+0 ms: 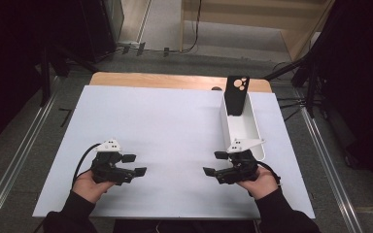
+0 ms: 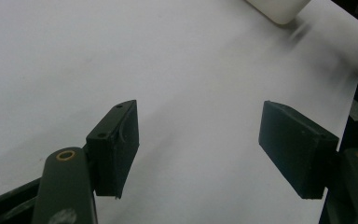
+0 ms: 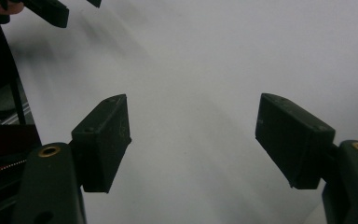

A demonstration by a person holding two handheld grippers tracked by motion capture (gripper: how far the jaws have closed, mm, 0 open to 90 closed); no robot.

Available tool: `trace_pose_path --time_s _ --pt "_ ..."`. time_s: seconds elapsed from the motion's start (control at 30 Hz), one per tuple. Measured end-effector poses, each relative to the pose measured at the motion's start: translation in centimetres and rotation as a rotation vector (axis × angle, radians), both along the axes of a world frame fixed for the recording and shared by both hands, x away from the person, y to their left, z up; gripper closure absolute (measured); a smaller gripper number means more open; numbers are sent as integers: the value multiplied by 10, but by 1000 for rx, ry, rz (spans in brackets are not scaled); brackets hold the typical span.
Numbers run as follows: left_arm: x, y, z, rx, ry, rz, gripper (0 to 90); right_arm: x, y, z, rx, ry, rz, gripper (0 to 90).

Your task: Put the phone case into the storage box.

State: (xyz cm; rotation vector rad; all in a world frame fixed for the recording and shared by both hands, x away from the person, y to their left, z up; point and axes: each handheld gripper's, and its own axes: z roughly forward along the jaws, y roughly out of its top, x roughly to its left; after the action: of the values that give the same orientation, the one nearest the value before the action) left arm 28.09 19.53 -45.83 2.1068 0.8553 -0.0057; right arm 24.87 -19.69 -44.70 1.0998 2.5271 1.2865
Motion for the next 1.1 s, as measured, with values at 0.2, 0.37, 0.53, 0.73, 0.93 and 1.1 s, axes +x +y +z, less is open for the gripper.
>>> trace_pose_path --time_s 0.2,0.37,0.53,0.73,0.93,1.1 --pt "0 0 0 -2 -4 -6 285 -6 1 -6 -9 16 19 276" --pt "-1 -1 0 -1 -8 -9 286 -11 -1 -11 -21 16 31 275" --pt "-3 -1 1 -2 -4 -12 285 -16 -4 -13 -22 33 44 274" --pt "-7 2 1 -6 -8 -10 285 -20 -8 -21 -48 42 52 272" --pt "-8 5 2 -10 -5 -9 286 -25 -15 -28 -60 62 41 270" --pt "-9 3 1 -9 -10 -7 285 -28 -22 -31 -59 73 24 270"
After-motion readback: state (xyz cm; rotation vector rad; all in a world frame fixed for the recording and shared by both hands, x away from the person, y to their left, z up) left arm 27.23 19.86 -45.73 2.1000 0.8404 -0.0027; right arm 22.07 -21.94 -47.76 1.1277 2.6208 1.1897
